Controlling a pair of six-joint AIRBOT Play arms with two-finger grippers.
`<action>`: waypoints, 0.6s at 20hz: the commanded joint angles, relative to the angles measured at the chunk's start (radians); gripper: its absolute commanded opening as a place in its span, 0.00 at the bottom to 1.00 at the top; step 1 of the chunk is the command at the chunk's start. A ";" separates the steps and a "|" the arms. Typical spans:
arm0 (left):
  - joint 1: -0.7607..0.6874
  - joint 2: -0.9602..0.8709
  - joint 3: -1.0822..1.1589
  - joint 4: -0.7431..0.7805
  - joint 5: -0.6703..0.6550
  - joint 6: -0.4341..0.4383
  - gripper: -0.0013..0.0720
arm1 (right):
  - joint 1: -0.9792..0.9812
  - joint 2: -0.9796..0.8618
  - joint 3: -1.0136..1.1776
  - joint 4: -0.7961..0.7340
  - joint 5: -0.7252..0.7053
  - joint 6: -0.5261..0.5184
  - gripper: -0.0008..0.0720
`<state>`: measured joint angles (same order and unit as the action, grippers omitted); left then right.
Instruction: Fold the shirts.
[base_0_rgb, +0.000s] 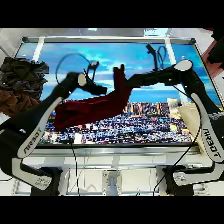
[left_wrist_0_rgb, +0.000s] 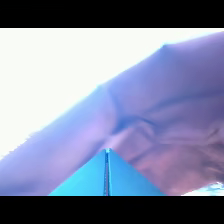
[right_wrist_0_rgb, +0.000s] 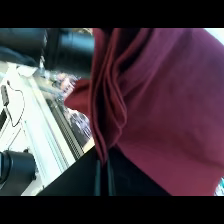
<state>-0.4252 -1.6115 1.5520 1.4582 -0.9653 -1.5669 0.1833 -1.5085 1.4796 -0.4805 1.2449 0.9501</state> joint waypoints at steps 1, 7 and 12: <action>0.036 0.097 0.127 0.401 -0.177 -0.047 0.03 | 0.146 0.000 0.077 -0.035 -0.157 0.031 0.04; 0.220 0.238 0.131 0.546 -0.335 -0.117 0.03 | 0.390 -0.099 0.086 -0.029 -0.344 0.079 0.04; 0.275 0.247 0.130 0.528 -0.368 -0.116 0.03 | 0.584 -0.285 0.086 0.169 -0.506 0.045 0.04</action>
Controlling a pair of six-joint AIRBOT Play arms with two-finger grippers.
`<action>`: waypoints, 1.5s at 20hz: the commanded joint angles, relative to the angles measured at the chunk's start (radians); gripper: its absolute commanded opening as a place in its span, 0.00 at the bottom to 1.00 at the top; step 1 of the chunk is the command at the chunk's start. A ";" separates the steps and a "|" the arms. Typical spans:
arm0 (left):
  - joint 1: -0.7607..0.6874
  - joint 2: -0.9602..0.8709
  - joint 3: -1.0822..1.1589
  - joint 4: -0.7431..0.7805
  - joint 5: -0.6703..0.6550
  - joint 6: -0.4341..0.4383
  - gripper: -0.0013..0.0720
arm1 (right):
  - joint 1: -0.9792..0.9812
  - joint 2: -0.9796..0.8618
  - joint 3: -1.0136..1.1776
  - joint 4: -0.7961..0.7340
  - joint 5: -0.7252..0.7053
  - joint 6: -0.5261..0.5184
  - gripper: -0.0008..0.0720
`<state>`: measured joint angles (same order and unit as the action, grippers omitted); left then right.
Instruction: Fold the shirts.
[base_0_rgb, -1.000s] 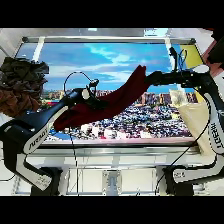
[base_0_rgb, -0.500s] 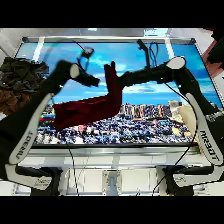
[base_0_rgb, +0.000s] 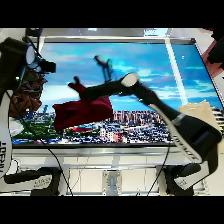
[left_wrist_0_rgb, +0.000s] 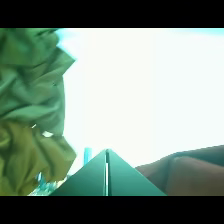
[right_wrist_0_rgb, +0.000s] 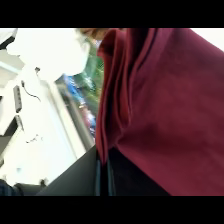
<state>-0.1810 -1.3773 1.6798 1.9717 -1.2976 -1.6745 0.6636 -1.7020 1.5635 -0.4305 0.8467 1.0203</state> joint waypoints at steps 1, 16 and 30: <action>0.031 0.013 0.002 0.006 -0.031 -0.008 0.03 | 0.132 -0.120 0.002 0.179 -0.142 -0.068 0.05; 0.031 0.012 0.002 -0.019 -0.011 -0.007 0.03 | -0.477 -0.129 0.057 -0.403 0.215 0.401 0.62; 0.031 0.012 0.002 -0.046 -0.018 0.007 0.05 | -0.294 -0.377 0.060 -0.059 0.225 0.323 0.75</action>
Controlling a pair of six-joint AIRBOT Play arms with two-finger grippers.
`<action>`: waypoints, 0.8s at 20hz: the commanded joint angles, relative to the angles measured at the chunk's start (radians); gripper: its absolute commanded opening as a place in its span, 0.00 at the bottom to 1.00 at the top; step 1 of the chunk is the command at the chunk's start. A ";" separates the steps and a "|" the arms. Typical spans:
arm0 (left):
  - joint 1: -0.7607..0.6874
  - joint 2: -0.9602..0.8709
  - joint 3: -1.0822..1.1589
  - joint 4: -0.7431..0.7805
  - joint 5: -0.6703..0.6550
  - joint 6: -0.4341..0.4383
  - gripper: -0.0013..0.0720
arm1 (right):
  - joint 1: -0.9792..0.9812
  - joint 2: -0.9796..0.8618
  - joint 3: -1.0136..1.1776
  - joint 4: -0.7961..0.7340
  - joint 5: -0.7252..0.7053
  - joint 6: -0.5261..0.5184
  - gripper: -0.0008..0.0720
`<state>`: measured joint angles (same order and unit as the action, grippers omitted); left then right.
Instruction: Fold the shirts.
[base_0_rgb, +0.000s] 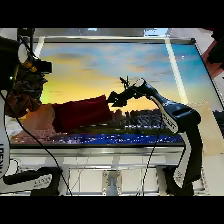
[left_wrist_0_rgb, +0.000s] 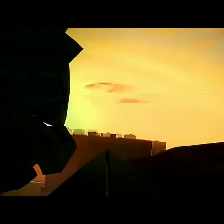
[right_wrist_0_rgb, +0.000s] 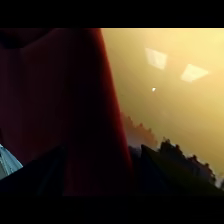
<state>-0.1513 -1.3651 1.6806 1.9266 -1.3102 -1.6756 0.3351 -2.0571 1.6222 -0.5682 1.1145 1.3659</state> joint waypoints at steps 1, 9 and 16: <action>0.001 0.000 0.001 -0.001 -0.005 0.008 0.05 | 0.043 -0.024 0.002 0.116 -0.039 -0.023 0.74; 0.001 0.000 0.001 0.000 -0.005 0.009 0.05 | 0.097 -0.025 0.002 0.240 -0.024 -0.041 0.07; 0.001 0.000 0.001 0.001 -0.013 0.026 0.04 | -0.063 0.064 0.099 0.192 0.016 -0.096 0.05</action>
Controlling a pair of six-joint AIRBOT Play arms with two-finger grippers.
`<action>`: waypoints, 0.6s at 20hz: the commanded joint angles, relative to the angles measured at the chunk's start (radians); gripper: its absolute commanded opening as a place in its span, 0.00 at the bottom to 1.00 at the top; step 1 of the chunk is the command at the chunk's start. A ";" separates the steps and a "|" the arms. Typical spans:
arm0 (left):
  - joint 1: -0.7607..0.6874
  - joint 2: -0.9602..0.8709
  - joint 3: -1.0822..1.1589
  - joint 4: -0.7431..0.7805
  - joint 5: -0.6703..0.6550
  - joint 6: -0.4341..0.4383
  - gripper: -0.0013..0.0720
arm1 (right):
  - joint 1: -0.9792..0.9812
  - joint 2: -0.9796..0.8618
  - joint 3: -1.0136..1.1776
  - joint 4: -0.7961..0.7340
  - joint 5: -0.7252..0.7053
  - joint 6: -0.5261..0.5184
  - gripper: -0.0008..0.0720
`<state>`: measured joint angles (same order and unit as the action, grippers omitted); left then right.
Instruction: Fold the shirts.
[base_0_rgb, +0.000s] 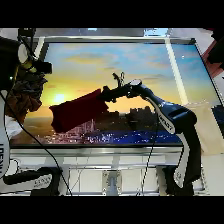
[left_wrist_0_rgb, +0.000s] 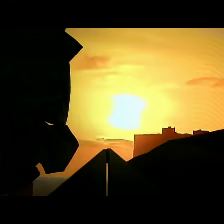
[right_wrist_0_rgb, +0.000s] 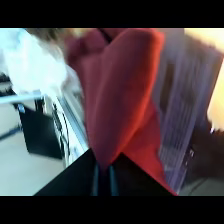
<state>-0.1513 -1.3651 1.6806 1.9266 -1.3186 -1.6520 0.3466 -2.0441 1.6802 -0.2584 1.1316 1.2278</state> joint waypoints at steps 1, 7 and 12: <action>0.001 0.000 0.001 0.001 -0.007 0.003 0.04 | -0.123 0.090 0.051 -0.226 0.002 0.093 0.05; 0.001 0.000 0.001 -0.028 -0.007 -0.001 0.04 | -0.500 0.354 0.055 -0.712 0.171 0.290 0.05; 0.001 0.000 0.001 -0.116 -0.002 -0.001 0.04 | -0.827 0.523 0.055 -0.931 0.345 0.320 0.05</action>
<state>-0.1513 -1.3651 1.6806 1.8580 -1.3251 -1.6516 -0.3016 -1.6157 1.7336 -1.0191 1.3609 1.5105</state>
